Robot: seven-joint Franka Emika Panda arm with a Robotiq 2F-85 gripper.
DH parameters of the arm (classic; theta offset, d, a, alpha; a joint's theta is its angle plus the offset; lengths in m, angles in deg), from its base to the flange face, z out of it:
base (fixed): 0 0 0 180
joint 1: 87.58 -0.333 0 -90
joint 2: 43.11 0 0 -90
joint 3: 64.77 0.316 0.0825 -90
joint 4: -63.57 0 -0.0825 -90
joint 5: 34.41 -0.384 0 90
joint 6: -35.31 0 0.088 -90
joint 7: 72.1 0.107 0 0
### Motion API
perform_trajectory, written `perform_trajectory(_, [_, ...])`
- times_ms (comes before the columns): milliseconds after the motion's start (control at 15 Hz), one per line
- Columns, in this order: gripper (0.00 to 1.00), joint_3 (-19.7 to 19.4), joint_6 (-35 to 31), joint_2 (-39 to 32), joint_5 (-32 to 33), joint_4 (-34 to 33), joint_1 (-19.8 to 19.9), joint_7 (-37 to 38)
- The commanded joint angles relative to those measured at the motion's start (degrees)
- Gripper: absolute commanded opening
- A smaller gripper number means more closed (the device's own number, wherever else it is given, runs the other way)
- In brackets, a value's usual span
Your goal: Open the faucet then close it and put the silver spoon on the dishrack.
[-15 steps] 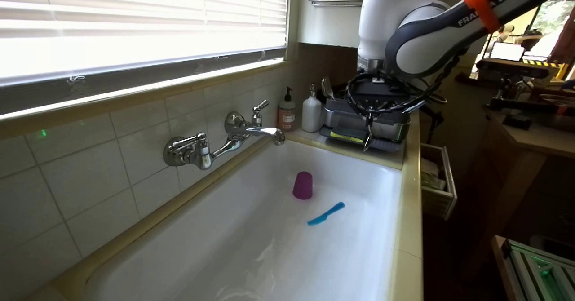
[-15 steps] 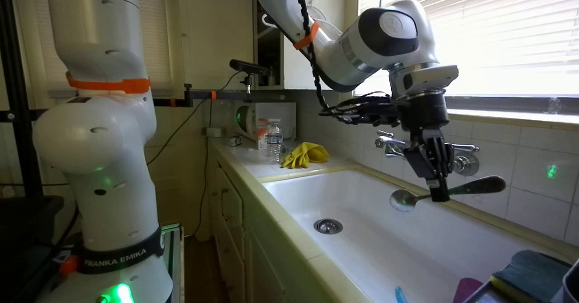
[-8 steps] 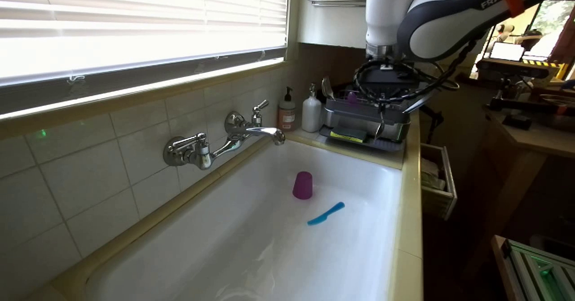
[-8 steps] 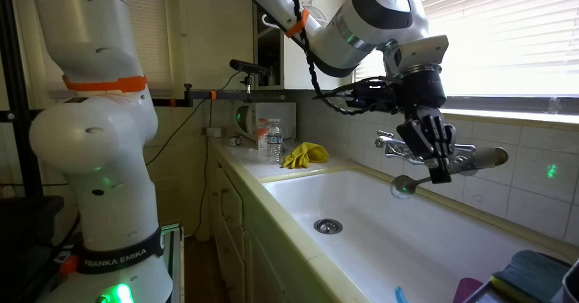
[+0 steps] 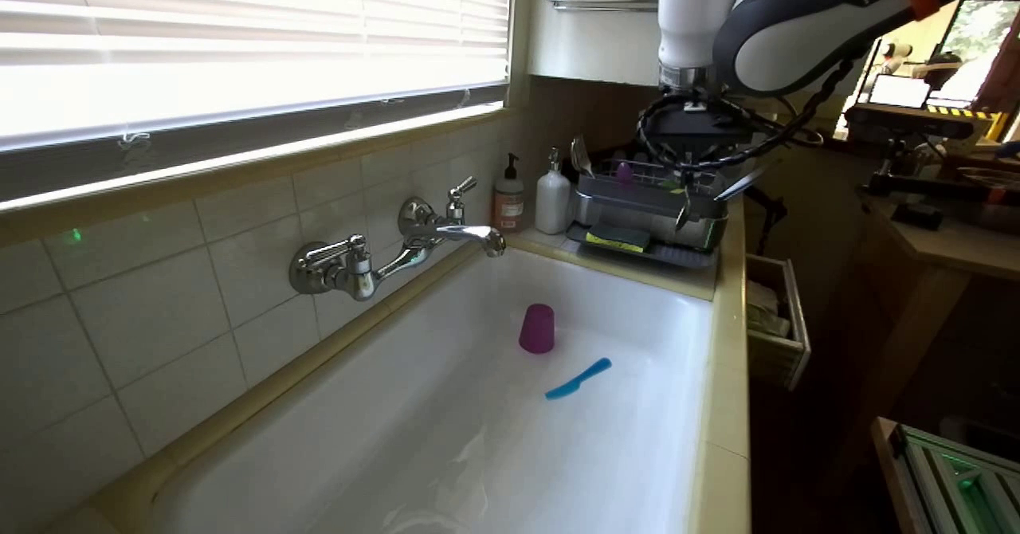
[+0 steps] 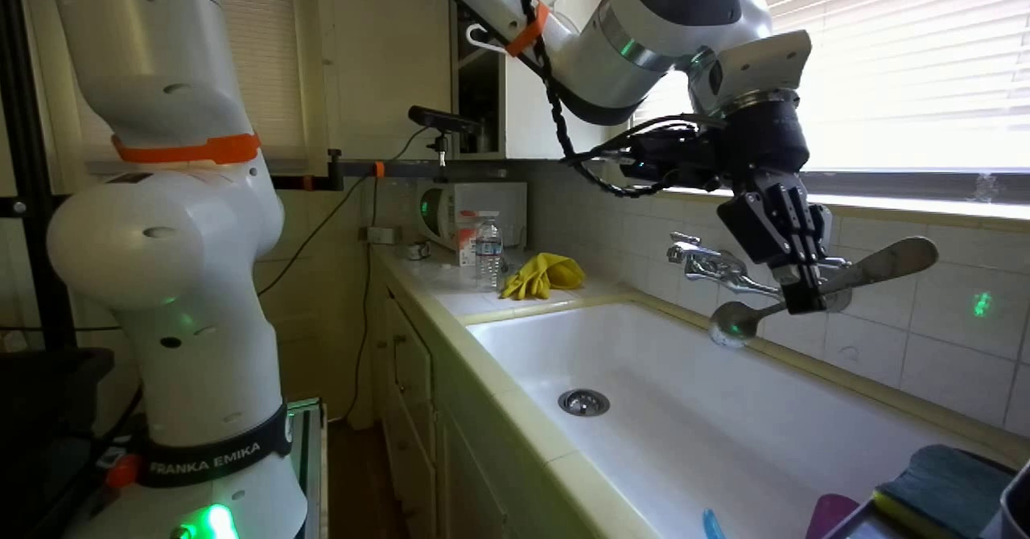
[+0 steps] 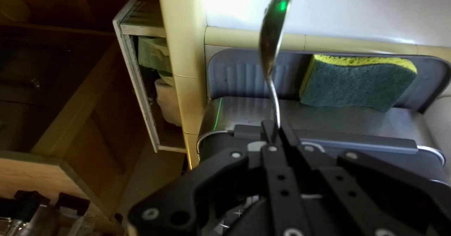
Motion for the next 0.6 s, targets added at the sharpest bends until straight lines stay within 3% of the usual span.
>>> perform_trajectory(0, [0.05, 0.84, 0.1, -0.03, -0.16, -0.11, 0.82, -0.16])
perform_trajectory(533, [0.01, 0.45, 0.48, -0.57, 5.89, -2.15, 2.51, 2.26])
